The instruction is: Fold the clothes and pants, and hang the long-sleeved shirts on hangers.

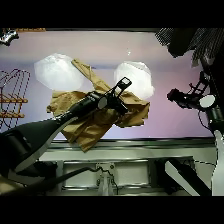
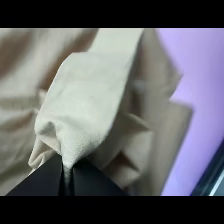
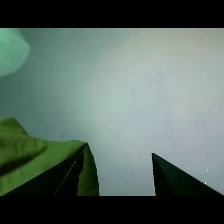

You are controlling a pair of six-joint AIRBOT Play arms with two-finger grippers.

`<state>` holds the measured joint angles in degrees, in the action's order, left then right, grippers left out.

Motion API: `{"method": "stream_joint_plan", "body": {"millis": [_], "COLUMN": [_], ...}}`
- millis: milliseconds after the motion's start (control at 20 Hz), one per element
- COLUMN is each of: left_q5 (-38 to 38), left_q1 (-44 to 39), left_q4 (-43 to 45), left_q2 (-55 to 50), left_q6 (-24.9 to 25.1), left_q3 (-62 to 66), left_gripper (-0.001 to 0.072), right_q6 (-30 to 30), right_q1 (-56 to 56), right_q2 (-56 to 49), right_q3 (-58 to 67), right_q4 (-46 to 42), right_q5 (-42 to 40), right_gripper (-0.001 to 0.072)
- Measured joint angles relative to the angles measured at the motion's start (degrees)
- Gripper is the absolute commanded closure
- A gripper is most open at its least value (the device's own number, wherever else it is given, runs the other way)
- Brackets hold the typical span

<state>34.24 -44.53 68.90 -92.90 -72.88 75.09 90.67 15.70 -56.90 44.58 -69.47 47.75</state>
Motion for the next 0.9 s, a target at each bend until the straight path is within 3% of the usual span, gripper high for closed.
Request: {"method": "stream_joint_plan", "body": {"millis": [200,550,650,900], "left_q5": [-2.14,-3.06,-3.21,-3.39], "left_q1": [4.07,7.67,7.87,8.04], "left_q4": [0.07,0.04,0.04,0.04], "left_q2": [8.63,21.84,23.12,26.10], "left_q6": [0.00,0.00,0.00,0.00], "left_q3": [0.15,0.15,0.15,0.15], "left_gripper": [0.0691,0.0692,0.0692,0.0692], "right_q6": [-2.89,-10.29,-8.94,2.25], "right_q1": [-0.02,-7.61,-11.47,-20.98], "right_q2": [2.25,16.44,21.40,29.51], "right_q3": [-3.34,-16.31,-20.00,-28.17], "right_q4": [1.29,13.29,14.93,16.65], "right_q5": [3.34,7.98,7.41,2.05], "right_gripper": [0.0201,0.0201,0.0201,0.0201]}}
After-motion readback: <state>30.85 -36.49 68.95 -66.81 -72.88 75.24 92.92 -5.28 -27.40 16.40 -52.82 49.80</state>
